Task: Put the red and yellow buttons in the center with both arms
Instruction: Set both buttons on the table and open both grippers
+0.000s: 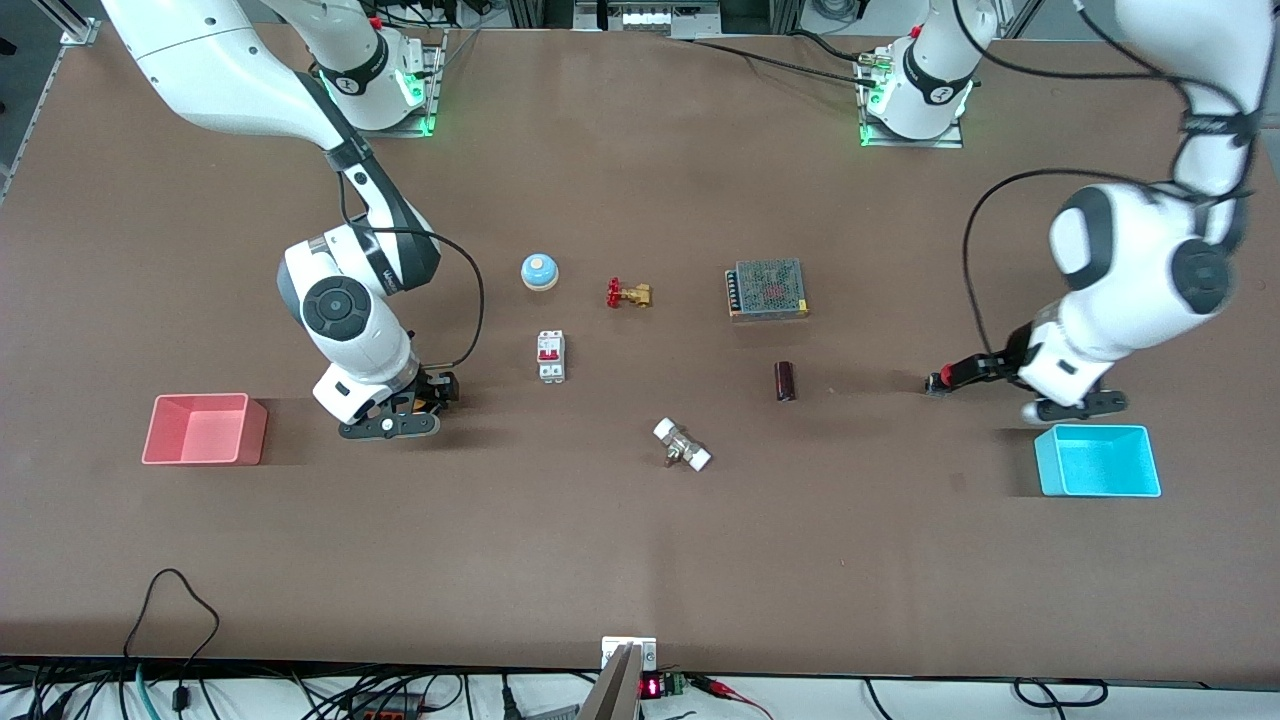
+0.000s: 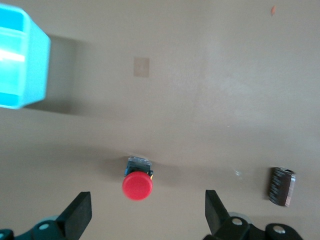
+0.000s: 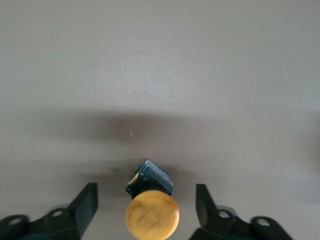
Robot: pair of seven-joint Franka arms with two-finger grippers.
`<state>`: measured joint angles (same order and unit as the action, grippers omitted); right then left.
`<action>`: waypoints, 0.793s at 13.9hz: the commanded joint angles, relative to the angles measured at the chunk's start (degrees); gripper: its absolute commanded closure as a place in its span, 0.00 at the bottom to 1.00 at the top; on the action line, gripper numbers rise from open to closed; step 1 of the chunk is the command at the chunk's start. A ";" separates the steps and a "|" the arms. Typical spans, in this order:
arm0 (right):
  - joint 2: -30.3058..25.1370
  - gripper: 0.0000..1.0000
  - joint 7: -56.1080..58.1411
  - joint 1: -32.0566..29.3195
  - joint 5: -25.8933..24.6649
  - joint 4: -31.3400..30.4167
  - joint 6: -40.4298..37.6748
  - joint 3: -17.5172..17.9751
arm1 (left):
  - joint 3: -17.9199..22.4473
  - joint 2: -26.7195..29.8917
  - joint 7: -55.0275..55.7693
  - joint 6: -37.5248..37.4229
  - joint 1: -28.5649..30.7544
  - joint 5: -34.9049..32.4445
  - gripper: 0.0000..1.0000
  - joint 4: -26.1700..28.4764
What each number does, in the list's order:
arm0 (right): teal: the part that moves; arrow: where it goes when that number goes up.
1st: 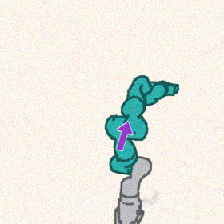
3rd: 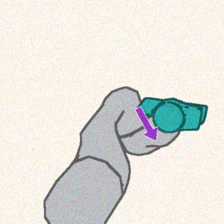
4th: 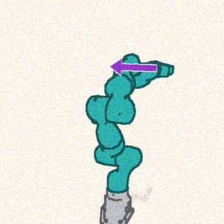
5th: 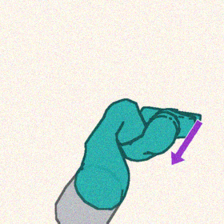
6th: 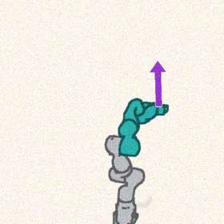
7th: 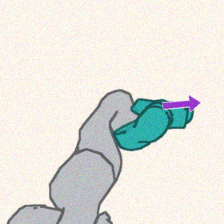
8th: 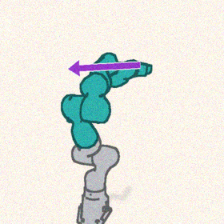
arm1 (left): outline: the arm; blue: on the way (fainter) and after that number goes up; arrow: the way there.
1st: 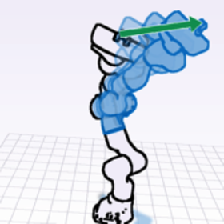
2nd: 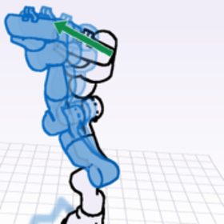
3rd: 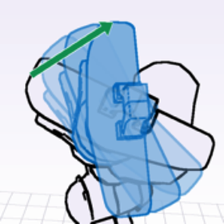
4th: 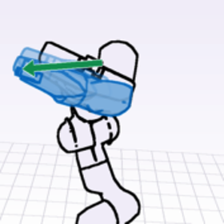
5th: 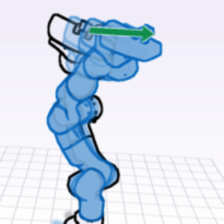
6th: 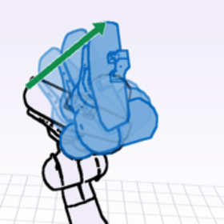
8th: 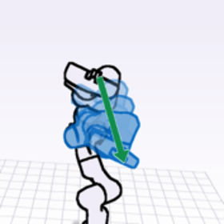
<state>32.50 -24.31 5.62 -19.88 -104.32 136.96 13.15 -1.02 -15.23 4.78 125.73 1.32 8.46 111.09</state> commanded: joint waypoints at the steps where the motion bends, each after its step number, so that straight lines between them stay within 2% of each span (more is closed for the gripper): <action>1: -1.90 0.00 -0.57 -0.43 0.71 1.21 -0.03 -0.23 | 2.25 -0.59 -2.14 -6.18 -0.18 -5.18 0.00 -7.53; 2: -5.30 0.00 -0.39 -0.87 3.59 1.31 -0.90 -0.23 | 2.34 -0.59 -2.14 -8.37 0.00 -7.56 0.00 -10.34; 4: -13.38 0.00 -0.22 -1.05 13.84 3.49 -8.07 -0.67 | 2.34 0.72 -2.14 -13.82 0.44 -8.11 0.00 -14.48; 5: -16.21 0.00 0.22 -2.62 20.08 7.25 -15.86 -1.45 | 2.34 2.21 -2.14 -15.85 0.79 -8.11 0.00 -15.54; 6: -18.50 0.00 1.09 -4.81 23.62 11.03 -25.33 -2.51 | 2.34 3.88 -2.23 -17.78 1.31 -8.11 0.00 -16.60; 8: -21.58 0.00 9.48 -5.44 23.05 19.55 -42.14 -6.18 | 2.25 5.82 -2.05 -22.70 1.41 -7.85 0.00 -19.84; 9: -24.03 0.00 17.28 -5.53 23.39 21.24 -46.57 -8.73 | 1.81 6.61 -1.62 -24.64 1.41 -7.59 0.00 -21.34; 11: -28.43 0.00 28.49 -5.71 22.52 21.00 -47.58 -10.51 | 0.85 7.23 -1.44 -28.59 1.49 -7.41 0.00 -23.81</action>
<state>5.93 -3.75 -0.17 2.20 -83.72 91.05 3.69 1.10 -8.35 3.80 100.93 2.35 1.22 89.68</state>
